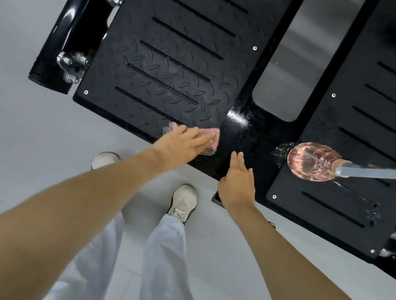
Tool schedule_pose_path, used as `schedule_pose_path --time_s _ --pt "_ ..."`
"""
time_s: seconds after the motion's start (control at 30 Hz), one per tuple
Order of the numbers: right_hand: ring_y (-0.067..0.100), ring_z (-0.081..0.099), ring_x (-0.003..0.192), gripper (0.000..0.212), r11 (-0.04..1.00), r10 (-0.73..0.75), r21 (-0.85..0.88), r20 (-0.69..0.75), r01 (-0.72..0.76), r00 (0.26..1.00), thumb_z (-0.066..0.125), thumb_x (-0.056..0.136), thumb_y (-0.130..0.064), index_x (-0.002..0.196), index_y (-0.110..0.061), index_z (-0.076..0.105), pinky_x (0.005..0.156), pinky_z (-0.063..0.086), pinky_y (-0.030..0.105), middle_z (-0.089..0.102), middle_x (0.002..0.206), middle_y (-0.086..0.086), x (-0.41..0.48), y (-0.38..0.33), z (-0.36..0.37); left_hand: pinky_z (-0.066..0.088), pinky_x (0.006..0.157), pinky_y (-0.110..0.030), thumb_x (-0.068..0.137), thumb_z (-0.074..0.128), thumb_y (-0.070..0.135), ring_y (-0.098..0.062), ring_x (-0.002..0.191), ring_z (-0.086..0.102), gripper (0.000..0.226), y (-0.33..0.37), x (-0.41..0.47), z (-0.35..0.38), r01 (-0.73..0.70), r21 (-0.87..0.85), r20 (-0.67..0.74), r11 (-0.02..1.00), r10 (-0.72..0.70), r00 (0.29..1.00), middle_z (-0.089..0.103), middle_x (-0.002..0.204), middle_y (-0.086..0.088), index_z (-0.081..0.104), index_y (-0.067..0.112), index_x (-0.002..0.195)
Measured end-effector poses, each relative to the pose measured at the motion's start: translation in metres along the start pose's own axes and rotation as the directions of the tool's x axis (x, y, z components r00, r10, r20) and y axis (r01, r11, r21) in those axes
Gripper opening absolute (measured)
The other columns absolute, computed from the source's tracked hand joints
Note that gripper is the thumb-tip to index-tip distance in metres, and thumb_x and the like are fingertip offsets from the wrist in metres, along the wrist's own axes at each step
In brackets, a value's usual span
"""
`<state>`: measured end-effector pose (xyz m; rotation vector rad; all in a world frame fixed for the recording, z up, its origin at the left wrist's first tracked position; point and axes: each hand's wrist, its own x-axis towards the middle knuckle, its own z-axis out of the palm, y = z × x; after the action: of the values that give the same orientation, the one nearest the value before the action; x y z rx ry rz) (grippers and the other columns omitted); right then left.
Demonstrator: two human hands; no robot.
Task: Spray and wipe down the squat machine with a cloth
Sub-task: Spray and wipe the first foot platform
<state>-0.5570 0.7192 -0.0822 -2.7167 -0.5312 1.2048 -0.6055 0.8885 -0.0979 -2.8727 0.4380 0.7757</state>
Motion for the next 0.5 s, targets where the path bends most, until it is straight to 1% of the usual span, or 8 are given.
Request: schedule_pose_path --time_s 0.07,0.13,0.17,0.2,0.27,0.37,0.43,0.5 --pt "0.022 0.027 0.142 0.073 1.000 0.020 0.023 0.017 -0.020 1.000 0.045 0.090 0.000 0.152 -0.007 0.006 0.120 0.002 0.035 0.006 0.160 0.011 0.001 -0.001 -0.002 0.039 0.098 -0.040 0.087 0.057 0.009 -0.029 0.120 0.035 0.087 -0.012 0.000 -0.001 0.205 -0.041 0.028 0.978 -0.203 0.979 0.006 0.156 -0.009 -0.001 0.009 0.151" --pt "0.024 0.035 0.138 0.073 0.999 0.029 0.030 0.023 -0.030 0.999 0.045 0.090 -0.001 0.152 -0.006 0.006 0.119 0.005 0.036 0.008 0.160 0.011 0.002 -0.002 -0.005 0.039 0.097 -0.038 0.084 0.061 0.007 -0.028 0.118 0.035 0.091 -0.007 0.005 -0.008 0.473 -0.194 0.122 0.860 -0.457 0.881 0.004 0.156 -0.007 0.001 0.010 0.151" --pt "0.024 0.035 0.138 0.073 0.999 0.031 0.025 0.032 -0.031 0.999 0.046 0.091 -0.002 0.152 -0.006 0.005 0.119 0.006 0.037 0.008 0.159 0.012 0.003 -0.004 -0.006 0.040 0.096 -0.036 0.084 0.061 0.006 -0.027 0.116 0.035 0.090 0.001 0.008 -0.011 0.554 -0.253 0.168 0.793 -0.528 0.833 0.004 0.157 -0.006 0.001 0.010 0.151" --pt "0.025 0.033 0.139 0.073 0.999 0.033 0.022 0.042 -0.034 0.999 0.047 0.091 -0.003 0.152 -0.006 0.005 0.120 0.008 0.037 0.009 0.159 0.013 0.004 -0.005 -0.007 0.041 0.093 -0.035 0.085 0.060 0.007 -0.026 0.114 0.036 0.088 0.010 0.013 -0.014 0.586 -0.291 0.188 0.756 -0.555 0.810 0.004 0.157 -0.006 0.001 0.010 0.151" --pt "0.026 0.028 0.142 0.074 0.999 0.040 0.009 0.055 -0.040 0.998 0.048 0.091 -0.004 0.152 -0.006 0.006 0.120 0.011 0.038 0.011 0.158 0.015 0.006 -0.008 -0.011 0.041 0.089 -0.034 0.088 0.057 0.008 -0.026 0.111 0.037 0.083 0.027 0.021 -0.016 0.536 -0.328 0.150 0.778 -0.517 0.843 0.007 0.156 -0.006 0.003 0.010 0.151" --pt "0.028 0.028 0.141 0.075 0.999 0.053 -0.007 0.056 -0.053 0.997 0.050 0.091 -0.006 0.152 -0.010 0.007 0.118 0.019 0.040 0.018 0.156 0.017 0.008 -0.012 -0.016 0.039 0.091 -0.034 0.092 0.048 0.008 -0.027 0.118 0.035 0.074 0.033 0.020 -0.014 0.306 -0.252 0.082 0.918 -0.294 0.952 0.004 0.158 -0.004 0.004 0.012 0.151" --pt "0.029 0.033 0.138 0.075 0.998 0.063 -0.015 0.054 -0.063 0.997 0.051 0.091 -0.007 0.152 -0.011 0.007 0.117 0.022 0.041 0.025 0.154 0.018 0.009 -0.015 -0.019 0.038 0.095 -0.035 0.092 0.049 0.009 -0.027 0.119 0.035 0.076 0.020 0.012 -0.010 0.210 -0.172 0.084 0.963 -0.198 0.977 0.003 0.158 -0.004 0.001 0.012 0.151" --pt "0.030 0.040 0.132 0.076 0.997 0.072 -0.010 0.050 -0.071 0.996 0.051 0.090 -0.007 0.152 -0.011 0.007 0.117 0.020 0.041 0.034 0.148 0.020 0.011 -0.016 -0.019 0.039 0.096 -0.037 0.089 0.054 0.010 -0.026 0.116 0.036 0.081 -0.002 -0.003 -0.002 0.221 -0.121 0.084 0.968 -0.212 0.974 0.009 0.155 -0.006 0.002 0.012 0.151"
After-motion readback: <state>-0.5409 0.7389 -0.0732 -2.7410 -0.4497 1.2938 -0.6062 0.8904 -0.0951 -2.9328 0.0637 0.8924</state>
